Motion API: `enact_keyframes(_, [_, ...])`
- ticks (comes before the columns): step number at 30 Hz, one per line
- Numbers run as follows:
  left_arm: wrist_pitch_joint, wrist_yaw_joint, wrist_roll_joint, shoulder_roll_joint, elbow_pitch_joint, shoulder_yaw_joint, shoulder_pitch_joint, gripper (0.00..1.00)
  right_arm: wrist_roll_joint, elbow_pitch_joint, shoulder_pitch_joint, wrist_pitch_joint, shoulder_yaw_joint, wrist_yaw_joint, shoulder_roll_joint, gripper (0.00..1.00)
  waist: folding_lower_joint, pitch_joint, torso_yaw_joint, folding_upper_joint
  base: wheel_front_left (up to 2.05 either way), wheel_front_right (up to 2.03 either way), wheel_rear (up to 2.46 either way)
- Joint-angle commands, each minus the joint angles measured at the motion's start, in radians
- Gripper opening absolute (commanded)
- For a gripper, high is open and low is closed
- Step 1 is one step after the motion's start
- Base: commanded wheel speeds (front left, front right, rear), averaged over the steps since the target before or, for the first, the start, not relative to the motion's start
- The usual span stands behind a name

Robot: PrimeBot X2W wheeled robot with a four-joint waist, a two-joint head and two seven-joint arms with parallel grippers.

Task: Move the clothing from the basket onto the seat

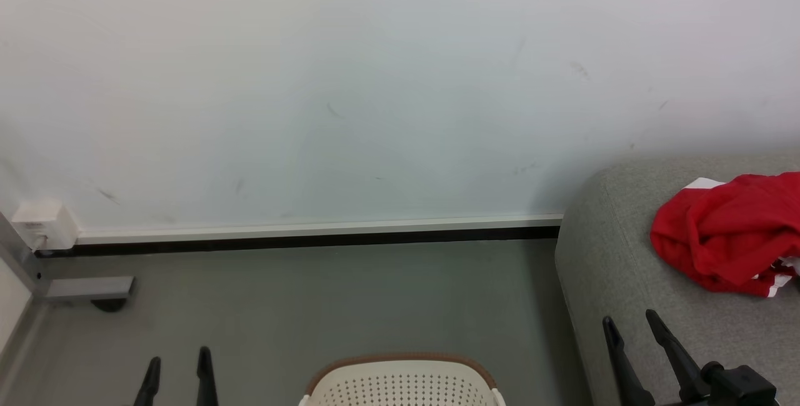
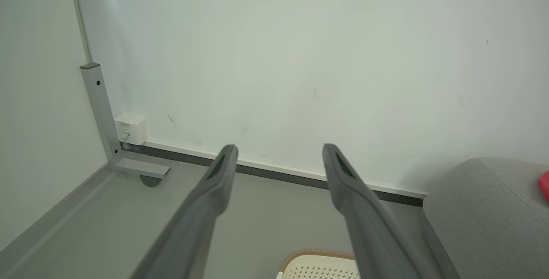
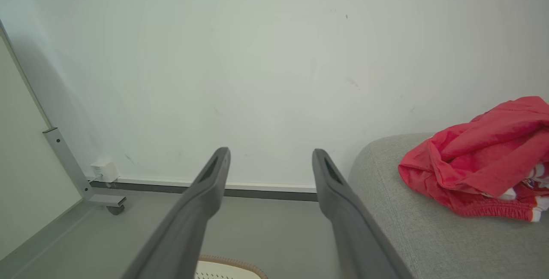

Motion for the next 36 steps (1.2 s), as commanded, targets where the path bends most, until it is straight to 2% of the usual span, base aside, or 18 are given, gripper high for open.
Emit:
enact_keyframes(1, [0.000,-0.005,0.021,-0.005,0.003,0.006,0.013,1.00,-0.003,-0.001,0.012,-0.005,0.001,-0.002,0.000,1.00,0.0000,0.000,-0.001,0.0000,0.00,0.00,0.00])
enact_keyframes(10, [0.000,-0.034,0.034,-0.016,0.026,0.023,0.003,1.00,0.007,0.002,0.008,-0.005,0.012,-0.002,-0.011,1.00,0.0000,-0.001,-0.007,0.0000,0.00,0.00,0.00])
enact_keyframes(25, [0.000,-0.044,0.024,-0.020,0.036,0.020,-0.003,1.00,0.012,0.007,0.003,-0.005,0.018,-0.002,-0.015,1.00,0.0000,0.003,-0.011,0.0000,0.00,0.00,0.00])
enact_keyframes(26, [0.000,-0.041,0.027,-0.022,0.033,0.018,-0.002,0.00,0.008,0.006,0.000,0.000,0.017,0.000,-0.008,0.00,0.0000,0.003,-0.011,0.0000,0.00,0.00,0.00])
enact_keyframes(29, [0.001,-0.040,0.025,-0.028,0.060,0.014,0.005,0.00,0.010,0.028,0.014,0.004,0.020,0.000,0.000,0.00,0.0000,0.003,-0.011,0.0000,0.00,0.00,0.00])
enact_keyframes(36, [0.050,-0.052,-0.105,-0.027,0.077,0.032,-0.030,0.00,0.128,0.023,0.004,0.039,-0.014,0.000,0.009,0.00,0.0000,0.007,-0.008,0.0000,0.00,0.00,0.00])
